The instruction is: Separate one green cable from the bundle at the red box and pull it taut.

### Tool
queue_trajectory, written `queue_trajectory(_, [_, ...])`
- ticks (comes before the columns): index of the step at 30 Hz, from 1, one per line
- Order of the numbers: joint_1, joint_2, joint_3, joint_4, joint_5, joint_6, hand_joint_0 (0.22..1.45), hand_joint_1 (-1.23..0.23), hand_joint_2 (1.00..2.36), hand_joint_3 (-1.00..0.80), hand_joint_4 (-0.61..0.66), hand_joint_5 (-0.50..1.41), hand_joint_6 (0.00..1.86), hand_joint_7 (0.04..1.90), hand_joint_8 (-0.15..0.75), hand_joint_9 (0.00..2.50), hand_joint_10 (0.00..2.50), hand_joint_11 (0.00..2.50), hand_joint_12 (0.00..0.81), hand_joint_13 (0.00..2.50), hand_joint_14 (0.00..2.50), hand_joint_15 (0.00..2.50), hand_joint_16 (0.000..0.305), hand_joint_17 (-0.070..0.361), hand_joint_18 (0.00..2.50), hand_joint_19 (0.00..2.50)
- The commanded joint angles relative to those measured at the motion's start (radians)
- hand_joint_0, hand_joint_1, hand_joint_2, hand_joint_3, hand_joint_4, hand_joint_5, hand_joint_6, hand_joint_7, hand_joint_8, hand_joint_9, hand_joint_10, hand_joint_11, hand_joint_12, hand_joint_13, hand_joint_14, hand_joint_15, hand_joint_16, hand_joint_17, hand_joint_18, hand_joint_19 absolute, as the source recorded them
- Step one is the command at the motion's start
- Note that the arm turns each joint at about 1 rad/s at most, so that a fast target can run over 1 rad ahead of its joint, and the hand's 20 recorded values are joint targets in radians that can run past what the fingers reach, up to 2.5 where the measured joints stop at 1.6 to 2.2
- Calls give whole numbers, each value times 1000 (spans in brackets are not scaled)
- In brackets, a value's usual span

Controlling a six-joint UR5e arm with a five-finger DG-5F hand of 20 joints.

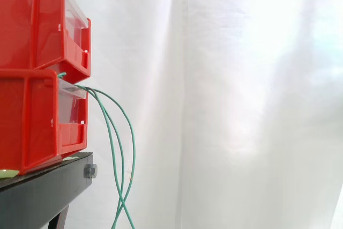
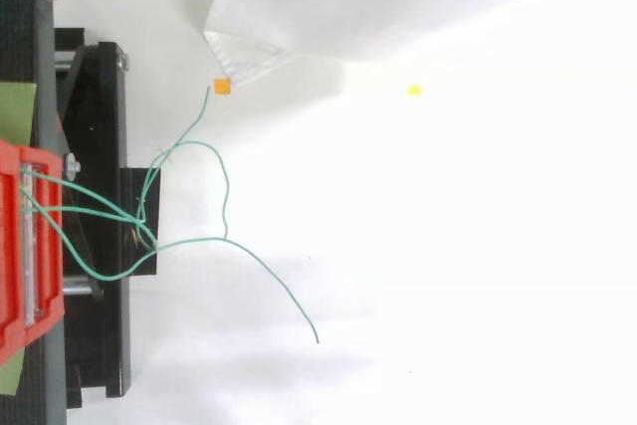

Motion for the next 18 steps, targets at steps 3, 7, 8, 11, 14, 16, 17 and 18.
queue_trajectory(3, [0, 0, 0, 0, 0, 0, 492, -642, 1000, -500, 220, -164, 503, 848, 270, 926, 18, 868, 301, 684, 24, 789, 31, 71, 445, 744])
queue_trajectory(7, [0, 0, 0, 0, 0, 0, 492, -641, 1000, -500, 220, -165, 503, 850, 266, 925, 19, 866, 304, 684, 22, 788, 32, 71, 444, 752])
queue_trajectory(8, [0, -1, 1, 0, 0, 0, 491, -642, 1000, -500, 219, -165, 503, 847, 269, 923, 19, 875, 302, 683, 24, 786, 32, 71, 445, 755])
queue_trajectory(11, [0, 0, 0, 0, 0, 0, 491, -642, 1000, -500, 214, -166, 503, 845, 269, 906, 22, 854, 307, 678, 24, 782, 32, 72, 443, 745])
queue_trajectory(14, [0, -1, 1, 0, 0, 0, 491, -641, 1000, -500, 201, -171, 503, 838, 266, 849, 19, 811, 305, 641, 24, 767, 32, 71, 419, 739])
queue_trajectory(16, [0, 0, 0, 0, 0, 0, 489, -642, 1000, -500, 198, -177, 503, 831, 265, 810, 18, 768, 300, 595, 22, 721, 31, 71, 398, 741])
queue_trajectory(17, [0, 0, 0, 0, 0, 0, 488, -639, 1000, -500, 195, -178, 503, 829, 265, 785, 17, 744, 296, 571, 23, 706, 31, 70, 384, 734])
queue_trajectory(18, [0, -1, 0, 0, 0, 0, 488, -637, 1000, -500, 195, -178, 503, 828, 266, 781, 17, 749, 296, 564, 21, 699, 31, 70, 381, 736])
